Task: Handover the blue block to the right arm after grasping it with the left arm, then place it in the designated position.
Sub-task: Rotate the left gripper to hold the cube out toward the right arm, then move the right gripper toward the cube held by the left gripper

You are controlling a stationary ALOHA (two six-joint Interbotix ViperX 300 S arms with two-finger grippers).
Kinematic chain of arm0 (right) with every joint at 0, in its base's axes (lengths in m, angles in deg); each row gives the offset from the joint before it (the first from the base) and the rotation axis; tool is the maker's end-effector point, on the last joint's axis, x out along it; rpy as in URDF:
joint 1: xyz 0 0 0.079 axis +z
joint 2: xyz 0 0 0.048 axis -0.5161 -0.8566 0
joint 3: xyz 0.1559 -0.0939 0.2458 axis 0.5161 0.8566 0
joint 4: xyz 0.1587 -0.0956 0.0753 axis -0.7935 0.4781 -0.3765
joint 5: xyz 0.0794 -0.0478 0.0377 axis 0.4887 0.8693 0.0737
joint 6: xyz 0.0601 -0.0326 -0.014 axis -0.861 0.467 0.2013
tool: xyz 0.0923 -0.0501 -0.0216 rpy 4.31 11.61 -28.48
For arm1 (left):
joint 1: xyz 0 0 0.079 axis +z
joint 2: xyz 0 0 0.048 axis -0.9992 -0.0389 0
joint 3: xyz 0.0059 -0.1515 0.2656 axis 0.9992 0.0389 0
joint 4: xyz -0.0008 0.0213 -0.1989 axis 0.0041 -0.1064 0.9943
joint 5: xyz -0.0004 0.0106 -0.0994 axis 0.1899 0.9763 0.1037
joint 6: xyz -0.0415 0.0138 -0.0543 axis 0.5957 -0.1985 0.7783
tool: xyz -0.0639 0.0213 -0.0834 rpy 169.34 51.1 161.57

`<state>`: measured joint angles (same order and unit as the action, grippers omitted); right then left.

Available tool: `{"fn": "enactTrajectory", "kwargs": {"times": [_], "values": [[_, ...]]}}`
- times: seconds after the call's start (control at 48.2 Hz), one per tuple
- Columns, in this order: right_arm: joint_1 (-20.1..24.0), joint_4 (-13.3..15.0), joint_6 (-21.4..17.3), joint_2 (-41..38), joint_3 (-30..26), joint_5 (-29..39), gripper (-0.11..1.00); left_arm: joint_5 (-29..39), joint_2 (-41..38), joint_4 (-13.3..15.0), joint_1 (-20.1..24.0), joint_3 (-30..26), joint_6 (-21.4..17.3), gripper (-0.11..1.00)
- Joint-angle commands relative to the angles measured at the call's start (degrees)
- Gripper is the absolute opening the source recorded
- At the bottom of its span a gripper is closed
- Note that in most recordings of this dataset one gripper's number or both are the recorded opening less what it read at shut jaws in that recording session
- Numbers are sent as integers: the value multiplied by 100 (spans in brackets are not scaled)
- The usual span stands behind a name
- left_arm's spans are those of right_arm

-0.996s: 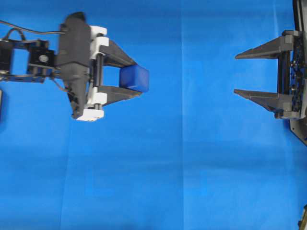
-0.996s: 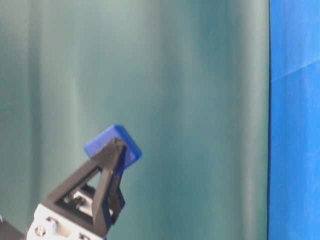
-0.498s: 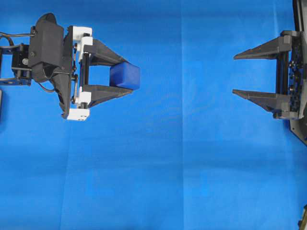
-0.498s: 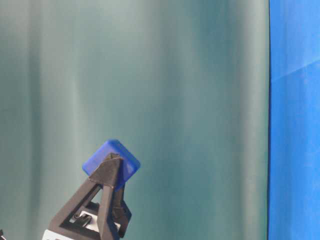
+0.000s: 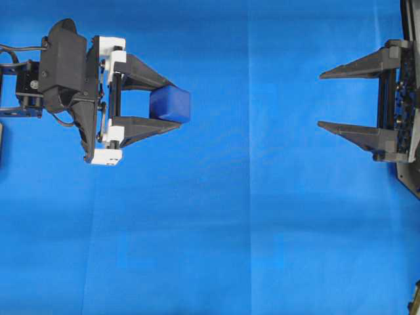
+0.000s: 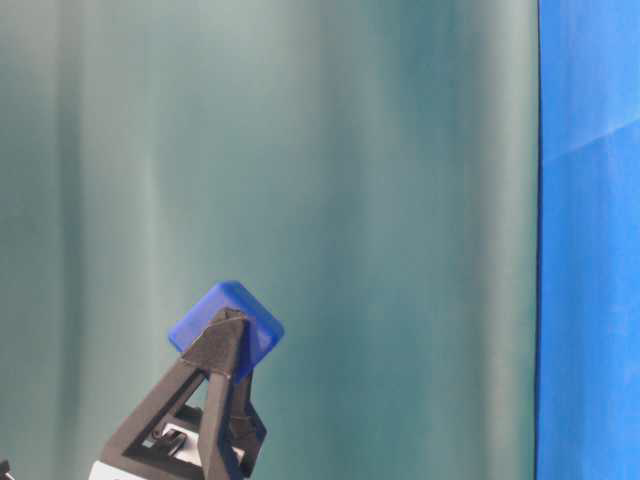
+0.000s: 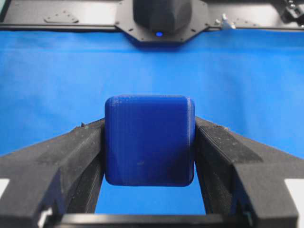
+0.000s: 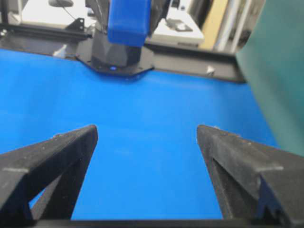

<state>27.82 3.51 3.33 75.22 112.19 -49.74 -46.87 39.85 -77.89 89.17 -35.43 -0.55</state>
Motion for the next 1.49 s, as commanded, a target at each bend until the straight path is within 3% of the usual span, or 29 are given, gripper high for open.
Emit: {"fn": "enactTrajectory", "kwargs": {"times": [0.0, 0.208, 0.54, 0.727, 0.976, 1.163, 1.474], "values": [[-9, 237, 149, -18, -176, 35, 98, -53, 105, 18, 9, -62, 35, 49], [0, 765, 914, 0, -246, 229, 97, -53, 149, 35, 0, -26, 97, 49], [-9, 1644, 2461, 35, -343, 352, 97, -114, 193, 35, 0, 35, 114, 49], [0, 2153, 3076, 9, -352, 466, 97, -114, 229, 35, -9, 62, 123, 49], [0, 2584, 3340, 9, -360, 563, 97, -114, 272, 35, -9, 88, 123, 49], [0, 3076, 3498, 18, -360, 563, 97, -114, 272, 44, 0, 97, 123, 49], [0, 3094, 3507, 9, -360, 554, 97, -114, 272, 35, -9, 97, 123, 49]]}}
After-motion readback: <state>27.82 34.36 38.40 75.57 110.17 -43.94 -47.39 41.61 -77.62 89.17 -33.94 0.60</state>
